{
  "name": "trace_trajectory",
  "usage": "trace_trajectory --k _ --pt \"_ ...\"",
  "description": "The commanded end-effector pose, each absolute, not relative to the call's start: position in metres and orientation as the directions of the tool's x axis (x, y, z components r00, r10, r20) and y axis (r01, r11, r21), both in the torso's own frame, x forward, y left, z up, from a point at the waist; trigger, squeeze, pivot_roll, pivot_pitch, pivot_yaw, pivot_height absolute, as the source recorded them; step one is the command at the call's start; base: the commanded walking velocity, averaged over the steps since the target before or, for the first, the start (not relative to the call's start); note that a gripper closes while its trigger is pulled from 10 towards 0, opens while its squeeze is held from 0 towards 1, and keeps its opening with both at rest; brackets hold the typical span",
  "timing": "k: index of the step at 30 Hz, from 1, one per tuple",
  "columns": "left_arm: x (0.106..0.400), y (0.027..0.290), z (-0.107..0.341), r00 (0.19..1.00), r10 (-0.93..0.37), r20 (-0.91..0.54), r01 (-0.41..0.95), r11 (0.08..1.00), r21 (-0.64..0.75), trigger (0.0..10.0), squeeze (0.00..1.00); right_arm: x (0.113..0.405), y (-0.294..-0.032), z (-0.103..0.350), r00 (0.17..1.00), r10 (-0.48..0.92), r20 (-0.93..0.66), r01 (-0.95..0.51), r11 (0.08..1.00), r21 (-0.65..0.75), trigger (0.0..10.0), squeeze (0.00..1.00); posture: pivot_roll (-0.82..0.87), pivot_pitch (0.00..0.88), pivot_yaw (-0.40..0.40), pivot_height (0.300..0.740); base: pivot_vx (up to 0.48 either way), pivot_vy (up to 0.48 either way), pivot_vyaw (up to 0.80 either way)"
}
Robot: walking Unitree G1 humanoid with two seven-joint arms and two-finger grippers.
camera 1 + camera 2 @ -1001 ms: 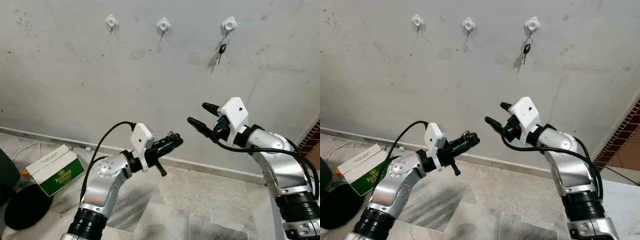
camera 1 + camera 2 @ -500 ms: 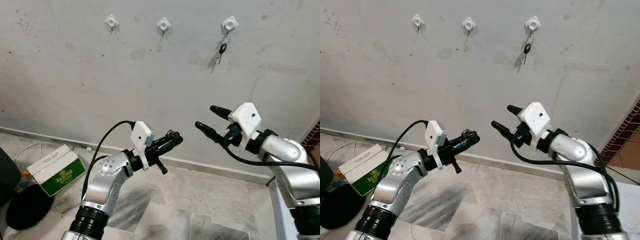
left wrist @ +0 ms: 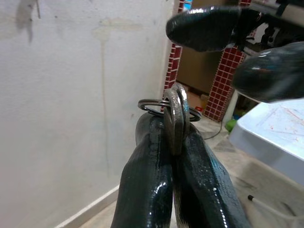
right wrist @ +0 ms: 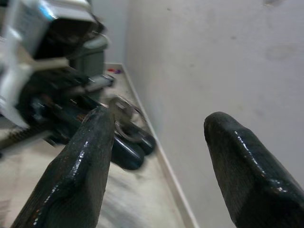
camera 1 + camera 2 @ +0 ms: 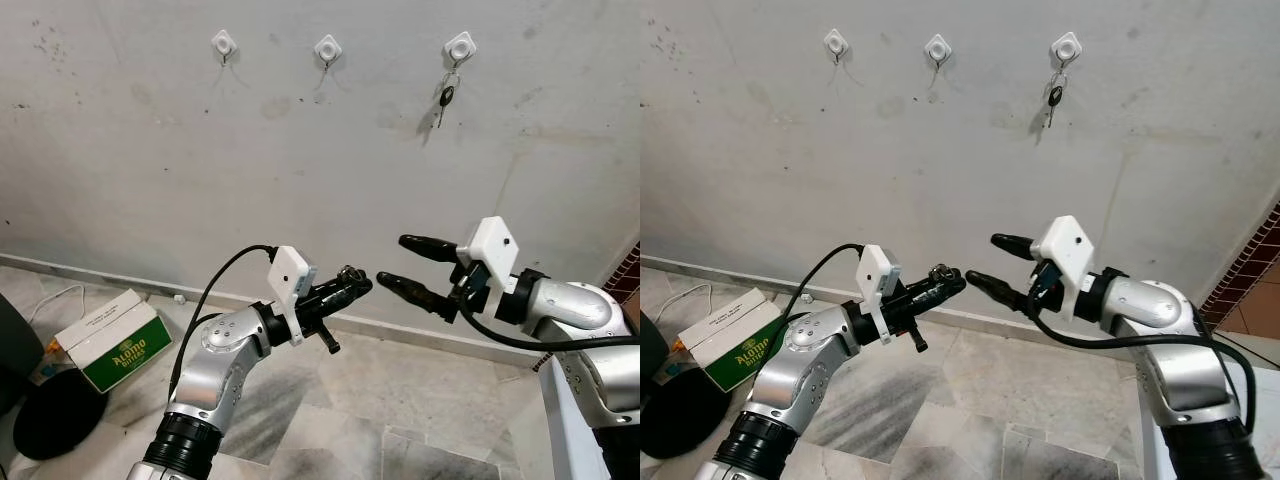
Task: Hang keys on a hook
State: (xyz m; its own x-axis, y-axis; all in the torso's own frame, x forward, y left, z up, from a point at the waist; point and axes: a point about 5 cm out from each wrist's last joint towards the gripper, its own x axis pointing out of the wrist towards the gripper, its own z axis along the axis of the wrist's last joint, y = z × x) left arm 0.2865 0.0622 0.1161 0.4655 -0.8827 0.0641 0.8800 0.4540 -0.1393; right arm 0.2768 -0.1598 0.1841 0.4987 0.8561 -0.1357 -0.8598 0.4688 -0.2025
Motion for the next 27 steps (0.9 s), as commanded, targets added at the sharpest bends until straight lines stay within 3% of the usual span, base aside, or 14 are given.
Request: trace_trajectory --k 1,11,19,27 --pt "0.286 0.062 0.117 0.461 -0.885 0.065 0.882 0.449 -0.139 0.0 0.00 0.271 -0.150 0.186 0.451 0.883 -0.130 -0.885 0.423 -0.194 10.0 0.00 -0.06 0.000 0.101 0.740 0.000 0.000 0.00" --pt "0.286 0.059 0.118 0.452 -0.889 0.067 0.887 0.440 -0.143 0.0 0.00 0.265 -0.147 0.184 0.418 0.895 -0.155 -0.903 0.390 -0.181 10.0 0.00 -0.07 0.000 0.102 0.740 0.000 0.000 0.00" --pt "0.287 0.058 0.117 0.451 -0.890 0.065 0.887 0.439 -0.144 0.0 0.00 0.272 -0.143 0.185 0.493 0.858 -0.145 -0.856 0.449 -0.255 10.0 0.00 -0.07 0.000 0.101 0.740 0.000 0.000 0.00" --pt "0.290 0.060 0.117 0.474 -0.878 0.066 0.875 0.460 -0.152 0.0 0.00 0.268 -0.137 0.178 0.501 0.852 -0.152 -0.851 0.452 -0.266 10.0 0.00 -0.07 0.000 0.100 0.740 0.000 0.000 0.00"
